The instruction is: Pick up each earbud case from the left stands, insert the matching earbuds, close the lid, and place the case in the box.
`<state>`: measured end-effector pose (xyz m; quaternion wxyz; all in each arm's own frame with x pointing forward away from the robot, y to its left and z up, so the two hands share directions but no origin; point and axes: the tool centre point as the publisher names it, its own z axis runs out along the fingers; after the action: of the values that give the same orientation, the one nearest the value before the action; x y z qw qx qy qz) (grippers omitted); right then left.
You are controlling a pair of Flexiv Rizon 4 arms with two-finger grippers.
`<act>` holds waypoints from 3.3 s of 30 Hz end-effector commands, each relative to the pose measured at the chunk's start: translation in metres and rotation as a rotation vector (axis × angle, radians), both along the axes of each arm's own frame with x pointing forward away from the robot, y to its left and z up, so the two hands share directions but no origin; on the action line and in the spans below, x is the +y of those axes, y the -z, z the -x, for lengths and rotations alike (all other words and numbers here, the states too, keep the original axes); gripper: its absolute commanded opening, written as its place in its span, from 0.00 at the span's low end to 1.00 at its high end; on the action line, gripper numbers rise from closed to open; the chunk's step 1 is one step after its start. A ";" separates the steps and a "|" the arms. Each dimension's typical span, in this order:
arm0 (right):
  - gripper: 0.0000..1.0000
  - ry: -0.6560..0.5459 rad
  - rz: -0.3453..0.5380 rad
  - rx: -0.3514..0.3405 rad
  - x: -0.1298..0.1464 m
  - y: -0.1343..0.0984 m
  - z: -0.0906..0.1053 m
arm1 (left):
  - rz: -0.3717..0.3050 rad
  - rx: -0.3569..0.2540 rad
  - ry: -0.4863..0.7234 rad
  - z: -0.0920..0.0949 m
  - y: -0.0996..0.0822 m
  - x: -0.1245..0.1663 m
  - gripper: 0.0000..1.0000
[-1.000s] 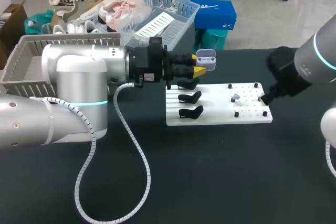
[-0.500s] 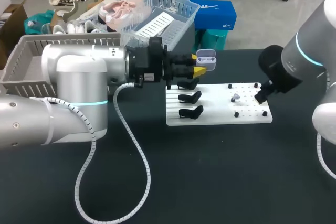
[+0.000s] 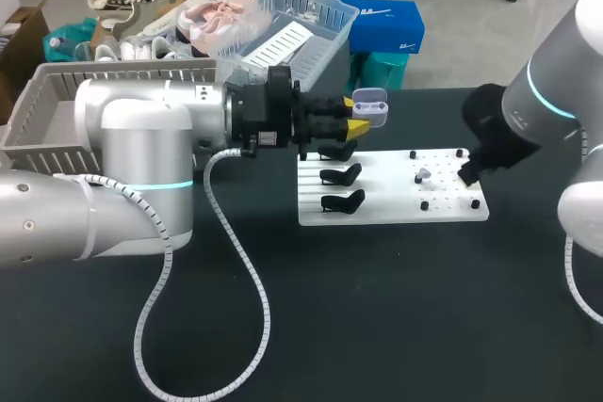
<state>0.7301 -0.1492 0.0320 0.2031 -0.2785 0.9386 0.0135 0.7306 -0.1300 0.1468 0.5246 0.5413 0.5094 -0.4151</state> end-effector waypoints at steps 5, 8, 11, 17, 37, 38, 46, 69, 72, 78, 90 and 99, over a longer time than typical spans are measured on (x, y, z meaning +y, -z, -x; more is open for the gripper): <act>0.52 0.011 0.000 0.009 0.002 0.004 -0.002 | 0.002 -0.001 0.000 -0.001 0.001 0.000 0.00; 0.49 0.015 -0.003 0.010 0.002 0.005 -0.003 | 0.002 -0.001 0.000 -0.001 0.001 0.000 0.00; 0.49 0.017 -0.005 0.010 0.001 0.005 -0.003 | 0.002 -0.001 0.000 -0.001 0.001 0.000 0.00; 0.47 0.023 -0.011 0.015 0.001 0.008 -0.003 | 0.002 -0.001 0.000 -0.001 0.001 0.000 0.00; 0.41 0.077 -0.024 0.014 0.006 0.009 -0.003 | 0.002 -0.001 0.000 -0.001 0.001 0.000 0.00; 0.40 0.091 -0.020 0.011 0.007 0.009 -0.002 | 0.002 -0.001 0.000 -0.001 0.001 0.000 0.00; 0.44 0.135 -0.032 -0.001 0.004 0.009 0.001 | 0.002 -0.001 0.000 -0.001 0.001 0.000 0.00; 0.39 0.139 -0.028 0.012 0.003 0.009 -0.003 | 0.002 -0.001 0.000 -0.001 0.001 0.000 0.00; 0.40 0.138 -0.027 0.012 0.003 0.010 -0.005 | 0.002 -0.001 0.000 -0.001 0.001 0.000 0.00; 0.38 0.139 -0.028 0.013 0.004 0.011 -0.007 | 0.002 -0.001 0.000 -0.001 0.001 0.000 0.00; 0.37 0.142 -0.030 0.022 0.003 0.014 -0.009 | 0.002 -0.001 0.000 -0.001 0.001 0.000 0.00; 0.32 0.151 -0.032 0.025 0.004 0.015 -0.011 | 0.002 -0.001 0.000 -0.001 0.001 0.000 0.00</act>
<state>0.7393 -0.1468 0.0189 0.1966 -0.2050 0.9586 0.0185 0.7306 -0.1300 0.1468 0.5247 0.5413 0.5094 -0.4151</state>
